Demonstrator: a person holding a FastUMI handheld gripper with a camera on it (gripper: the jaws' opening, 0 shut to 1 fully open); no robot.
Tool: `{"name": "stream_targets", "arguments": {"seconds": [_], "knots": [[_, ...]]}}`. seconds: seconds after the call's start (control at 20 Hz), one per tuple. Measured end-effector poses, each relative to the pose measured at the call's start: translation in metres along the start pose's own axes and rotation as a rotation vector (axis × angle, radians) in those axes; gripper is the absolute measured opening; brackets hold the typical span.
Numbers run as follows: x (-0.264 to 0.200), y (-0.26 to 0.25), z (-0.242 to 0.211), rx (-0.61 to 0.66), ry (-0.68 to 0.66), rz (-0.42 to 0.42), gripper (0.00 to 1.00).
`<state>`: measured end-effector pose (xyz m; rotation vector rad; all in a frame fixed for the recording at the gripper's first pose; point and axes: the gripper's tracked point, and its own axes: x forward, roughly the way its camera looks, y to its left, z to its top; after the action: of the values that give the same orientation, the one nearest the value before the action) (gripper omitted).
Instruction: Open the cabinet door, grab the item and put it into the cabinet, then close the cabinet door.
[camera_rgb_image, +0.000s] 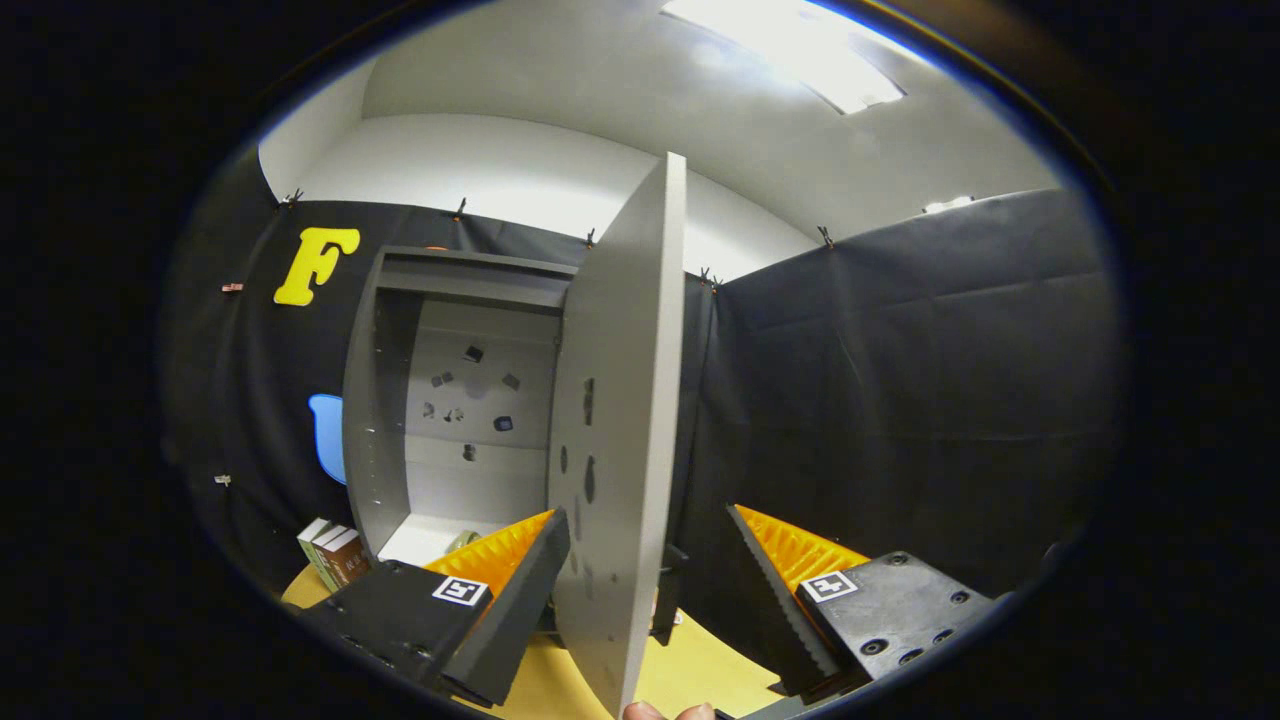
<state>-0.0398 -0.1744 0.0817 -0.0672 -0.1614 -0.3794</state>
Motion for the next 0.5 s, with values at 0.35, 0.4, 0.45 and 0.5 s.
{"name": "stream_targets", "arguments": {"seconds": [0.35,0.4,0.45,0.5], "knots": [[0.021,-0.095,-0.057,-0.012,0.099,-0.169,0.98],[0.032,-0.1,-0.067,0.001,0.123,-0.168,0.98],[0.041,-0.104,-0.077,0.018,0.15,-0.169,0.98],[0.05,-0.105,-0.087,0.032,0.173,-0.16,0.98]]}}
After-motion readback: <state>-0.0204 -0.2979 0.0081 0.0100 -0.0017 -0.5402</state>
